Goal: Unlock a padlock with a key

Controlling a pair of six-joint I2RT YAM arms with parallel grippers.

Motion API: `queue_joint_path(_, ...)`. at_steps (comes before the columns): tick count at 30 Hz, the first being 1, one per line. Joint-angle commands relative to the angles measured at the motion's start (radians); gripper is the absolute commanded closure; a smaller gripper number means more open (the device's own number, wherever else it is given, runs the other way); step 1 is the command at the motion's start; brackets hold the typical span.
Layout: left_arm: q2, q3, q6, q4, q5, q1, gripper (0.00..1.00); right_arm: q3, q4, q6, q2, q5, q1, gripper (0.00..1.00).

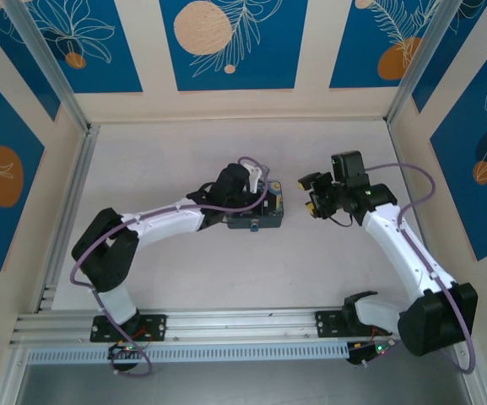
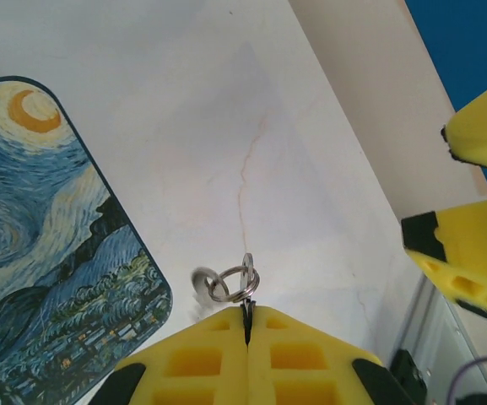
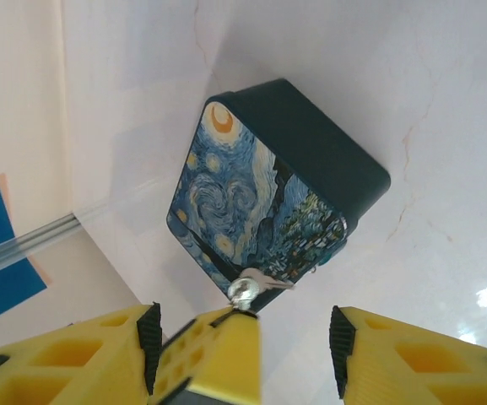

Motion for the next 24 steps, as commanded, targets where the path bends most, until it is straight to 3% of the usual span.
queue_joint_path(1, -0.035, 0.077, 0.065, -0.076, 0.198, 0.05, 1.0, -0.104, 0.075, -0.163, -0.062, -0.086, -0.074, 0.43)
queue_joint_path(4, -0.016, 0.157, 0.116, -0.177, 0.369, 0.082, 1.0, -0.212, 0.23, -0.25, -0.123, -0.186, -0.152, 0.45)
queue_joint_path(9, 0.065, 0.336, 0.271, -0.506, 0.594, 0.1, 1.0, -0.347, 0.456, -0.323, -0.217, -0.306, -0.217, 0.47)
queue_joint_path(18, 0.049, 0.36, 0.377, -0.641, 0.649, 0.101, 1.0, -0.363, 0.631, -0.455, -0.201, -0.538, -0.217, 0.51)
queue_joint_path(24, 0.078, 0.4, 0.426, -0.71, 0.724, 0.101, 1.0, -0.426, 0.821, -0.448, -0.162, -0.663, -0.215, 0.53)
